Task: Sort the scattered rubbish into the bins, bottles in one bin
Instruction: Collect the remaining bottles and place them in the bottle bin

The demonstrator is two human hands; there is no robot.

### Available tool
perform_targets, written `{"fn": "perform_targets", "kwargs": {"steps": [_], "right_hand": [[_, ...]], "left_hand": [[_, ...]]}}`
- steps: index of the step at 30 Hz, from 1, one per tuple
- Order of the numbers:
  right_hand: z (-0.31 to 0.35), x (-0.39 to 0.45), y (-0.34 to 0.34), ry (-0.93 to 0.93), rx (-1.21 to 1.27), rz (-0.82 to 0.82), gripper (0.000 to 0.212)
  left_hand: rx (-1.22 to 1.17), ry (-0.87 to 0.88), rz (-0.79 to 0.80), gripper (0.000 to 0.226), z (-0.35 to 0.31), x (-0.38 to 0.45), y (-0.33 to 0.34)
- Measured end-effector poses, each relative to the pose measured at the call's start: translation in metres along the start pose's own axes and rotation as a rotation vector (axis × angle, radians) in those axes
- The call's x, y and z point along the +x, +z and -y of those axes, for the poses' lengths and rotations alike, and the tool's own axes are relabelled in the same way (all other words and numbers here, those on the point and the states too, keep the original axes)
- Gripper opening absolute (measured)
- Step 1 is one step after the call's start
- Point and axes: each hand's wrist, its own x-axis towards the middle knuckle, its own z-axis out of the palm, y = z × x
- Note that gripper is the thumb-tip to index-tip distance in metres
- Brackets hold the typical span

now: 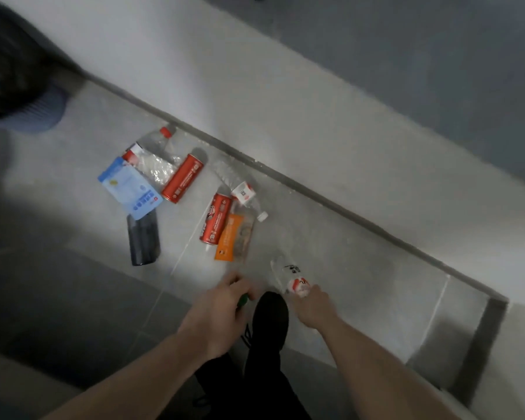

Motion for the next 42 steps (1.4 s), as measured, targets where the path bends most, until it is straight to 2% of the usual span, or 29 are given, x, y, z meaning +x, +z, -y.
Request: {"fn": "perform_targets", "kwargs": {"steps": [3, 7, 12, 17, 22, 27, 30, 33, 35, 39, 42], "right_hand": [[0.003, -0.087, -0.057, 0.065, 0.014, 0.051, 0.073], [0.006, -0.221, -0.137, 0.032, -0.058, 0.065, 0.060], [0.014, -0.355, -0.216, -0.081, -0.159, 0.033, 0.070], [0.052, -0.469, -0.264, -0.239, -0.411, -0.031, 0.052], [0.108, -0.540, -0.274, -0.412, -0.651, -0.021, 0.035], [0.167, -0.568, -0.246, -0.591, -0.852, -0.023, 0.037], [0.209, -0.593, -0.223, -0.687, -0.839, -0.045, 0.037], [0.250, -0.619, -0.195, -0.765, -0.833, -0.055, 0.024], [0.275, -0.602, -0.171, -0.791, -0.812, -0.093, 0.011], [0.320, -0.642, -0.153, -0.908, -0.734, -0.116, 0.029], [0.350, -0.697, -0.150, -0.979, -0.741, -0.160, 0.027]], "left_hand": [[0.039, -0.017, 0.030, 0.026, -0.043, -0.045, -0.039], [0.066, -0.096, 0.061, 0.021, -0.116, -0.116, -0.104], [0.015, -0.218, -0.047, 0.016, -0.193, -0.216, -0.180], [-0.024, -0.354, -0.204, 0.020, -0.233, -0.301, -0.238], [-0.168, -0.454, -0.482, 0.020, -0.240, -0.369, -0.279], [-0.317, -0.539, -0.733, 0.017, -0.224, -0.414, -0.315], [-0.386, -0.542, -0.839, 0.018, -0.203, -0.437, -0.340], [-0.414, -0.556, -0.890, 0.019, -0.174, -0.453, -0.367], [-0.428, -0.561, -0.905, 0.021, -0.153, -0.463, -0.384], [-0.461, -0.573, -0.890, 0.025, -0.119, -0.475, -0.414], [-0.466, -0.606, -0.865, 0.029, -0.095, -0.482, -0.434]]}}
